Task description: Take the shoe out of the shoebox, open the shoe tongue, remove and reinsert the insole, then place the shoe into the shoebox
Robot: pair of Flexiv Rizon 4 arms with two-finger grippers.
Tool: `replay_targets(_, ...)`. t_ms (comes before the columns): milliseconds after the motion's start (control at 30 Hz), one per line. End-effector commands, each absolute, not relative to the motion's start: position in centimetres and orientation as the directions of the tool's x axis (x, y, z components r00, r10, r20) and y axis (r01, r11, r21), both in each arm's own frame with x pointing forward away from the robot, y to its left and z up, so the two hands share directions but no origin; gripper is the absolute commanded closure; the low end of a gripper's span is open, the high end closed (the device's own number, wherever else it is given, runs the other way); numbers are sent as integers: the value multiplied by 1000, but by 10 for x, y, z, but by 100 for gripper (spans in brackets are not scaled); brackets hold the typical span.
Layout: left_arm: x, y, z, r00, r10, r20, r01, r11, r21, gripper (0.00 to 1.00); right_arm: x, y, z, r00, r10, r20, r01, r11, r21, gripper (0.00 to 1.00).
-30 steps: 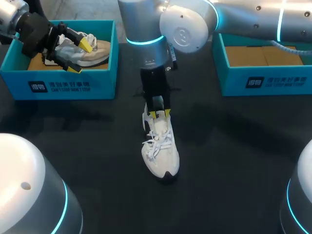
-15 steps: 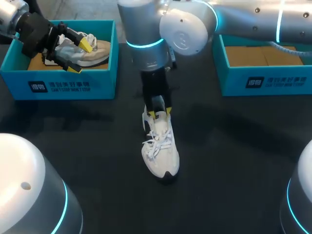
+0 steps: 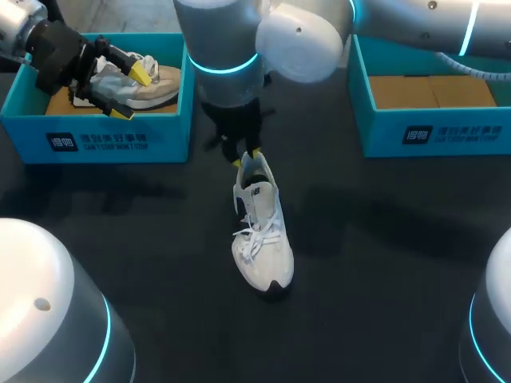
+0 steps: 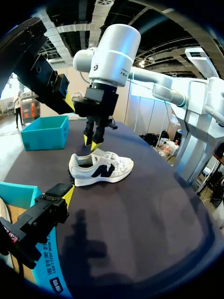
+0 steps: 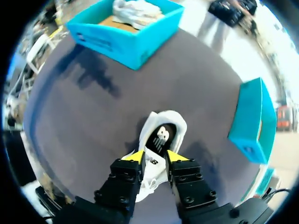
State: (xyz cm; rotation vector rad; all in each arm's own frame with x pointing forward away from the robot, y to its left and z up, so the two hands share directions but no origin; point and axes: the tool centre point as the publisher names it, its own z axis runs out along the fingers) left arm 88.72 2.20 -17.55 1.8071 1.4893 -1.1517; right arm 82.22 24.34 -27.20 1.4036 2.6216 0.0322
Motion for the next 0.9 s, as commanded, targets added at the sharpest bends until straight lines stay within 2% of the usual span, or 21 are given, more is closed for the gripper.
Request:
replay_targets(33, 886, 22, -175, 33, 515, -857, 960, -254, -116, 0, 821, 240, -274, -724, 680, -120, 662, 732, 161, 78)
replay_targets(67, 886, 22, -175, 33, 515, -857, 960, -254, -116, 0, 821, 240, -274, -724, 680, -120, 662, 732, 161, 91)
replay_targets(133, 886, 22, -175, 33, 515, -857, 960, -254, -116, 0, 821, 240, -274, -724, 680, -120, 662, 732, 161, 100)
replay_targets(633, 886, 22, -175, 33, 515, -857, 960, -254, -116, 0, 821, 240, -274, -724, 680, -120, 662, 732, 161, 100)
replay_targets(767, 886, 22, -175, 33, 515, -857, 960, -254, -116, 0, 838, 234, -270, -847, 498, -185, 486, 867, 109, 100)
replay_targets(900, 886, 22, -175, 33, 515, -857, 960, -254, -116, 0, 849, 231, -270, -914, 357, -196, 348, 934, 80, 100)
